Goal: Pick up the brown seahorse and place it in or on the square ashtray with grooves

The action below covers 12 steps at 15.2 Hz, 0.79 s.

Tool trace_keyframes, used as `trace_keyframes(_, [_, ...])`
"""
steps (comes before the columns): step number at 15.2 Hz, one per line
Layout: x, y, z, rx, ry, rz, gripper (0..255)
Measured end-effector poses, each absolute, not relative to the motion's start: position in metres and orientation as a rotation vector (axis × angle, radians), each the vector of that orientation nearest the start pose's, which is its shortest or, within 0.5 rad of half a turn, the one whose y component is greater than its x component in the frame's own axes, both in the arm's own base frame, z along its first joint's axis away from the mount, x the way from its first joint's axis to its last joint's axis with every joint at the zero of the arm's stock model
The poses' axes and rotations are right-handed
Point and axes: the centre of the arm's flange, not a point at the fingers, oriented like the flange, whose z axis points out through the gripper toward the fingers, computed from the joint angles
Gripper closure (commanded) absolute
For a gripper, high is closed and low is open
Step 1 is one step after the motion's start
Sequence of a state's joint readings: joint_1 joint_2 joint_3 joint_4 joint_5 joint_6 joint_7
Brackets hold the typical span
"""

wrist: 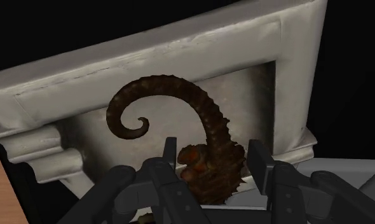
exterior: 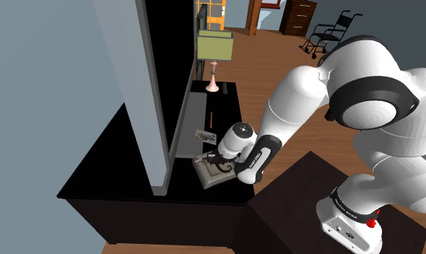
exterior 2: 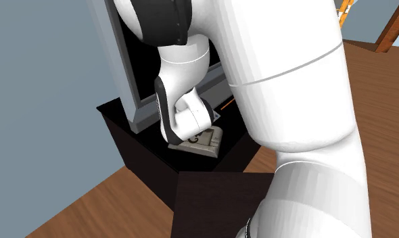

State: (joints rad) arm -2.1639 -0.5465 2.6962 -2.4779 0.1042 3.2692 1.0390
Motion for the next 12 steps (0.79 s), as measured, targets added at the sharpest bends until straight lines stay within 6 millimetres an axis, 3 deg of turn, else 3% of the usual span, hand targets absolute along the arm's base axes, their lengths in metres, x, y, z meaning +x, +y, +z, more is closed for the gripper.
trace_keyframes(4, [0.4315,0.2213,0.1334,-2.923,0.779,-0.562,255])
trace_keyframes(5, [0.4315,0.2214,0.1334,-2.923,0.779,-0.562,0])
trace_keyframes(12, [0.4294,0.2218,0.1388,-2.923,0.780,-0.563,0])
